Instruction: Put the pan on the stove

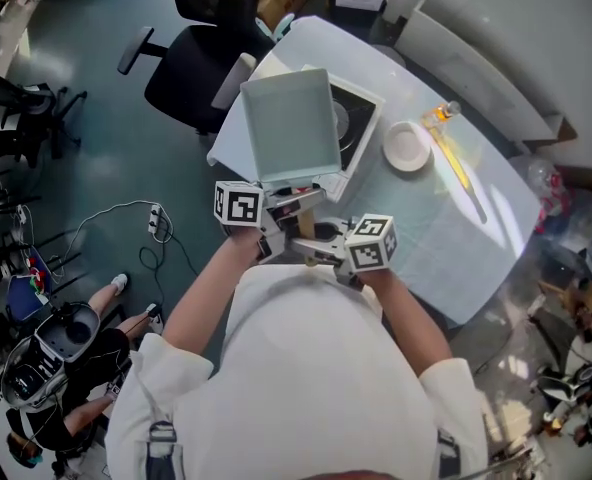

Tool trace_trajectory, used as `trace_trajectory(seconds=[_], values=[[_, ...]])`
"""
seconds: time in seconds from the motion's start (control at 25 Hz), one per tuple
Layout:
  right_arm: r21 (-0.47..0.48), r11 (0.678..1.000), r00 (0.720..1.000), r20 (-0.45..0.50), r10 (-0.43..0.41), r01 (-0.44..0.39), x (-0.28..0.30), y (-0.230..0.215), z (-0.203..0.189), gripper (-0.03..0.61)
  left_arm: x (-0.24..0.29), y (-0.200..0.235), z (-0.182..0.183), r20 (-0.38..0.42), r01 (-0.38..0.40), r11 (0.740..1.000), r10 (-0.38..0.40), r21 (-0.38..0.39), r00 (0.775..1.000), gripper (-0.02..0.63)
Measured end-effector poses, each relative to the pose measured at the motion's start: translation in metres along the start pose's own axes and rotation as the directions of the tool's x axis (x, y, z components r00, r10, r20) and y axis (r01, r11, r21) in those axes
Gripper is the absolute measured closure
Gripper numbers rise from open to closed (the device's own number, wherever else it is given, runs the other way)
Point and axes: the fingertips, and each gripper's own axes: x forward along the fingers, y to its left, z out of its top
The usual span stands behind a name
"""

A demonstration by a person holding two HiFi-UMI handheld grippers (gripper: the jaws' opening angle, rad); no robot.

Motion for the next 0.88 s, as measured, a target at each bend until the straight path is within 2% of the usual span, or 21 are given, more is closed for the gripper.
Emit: trace_trajectory(seconds=[0.32,0.48,0.88], values=[[0.039,0.998,0.996,0.068,-0.052,0.05,0.009,-0.022,0.011,0.433,0.007,0.018,0.008,-0.099,0.015,1.0,-0.013,0.022,0.995,0.442],[0.069,0.995,0.99,0.117,-0.077,0.07,0.015,-0.037,0.016,0.433,0.011,0.033,0.011,-0.143,0.027,1.0,-0.027,-0.003,0.989,0.442],[0.131,0.984,0.976,0.167,-0.143,0.122,0.022,-0.079,0.013,0.434,0.023,0.073,0.01,-0.247,0.049,0.998,-0.054,-0.028,0.968,0.44]])
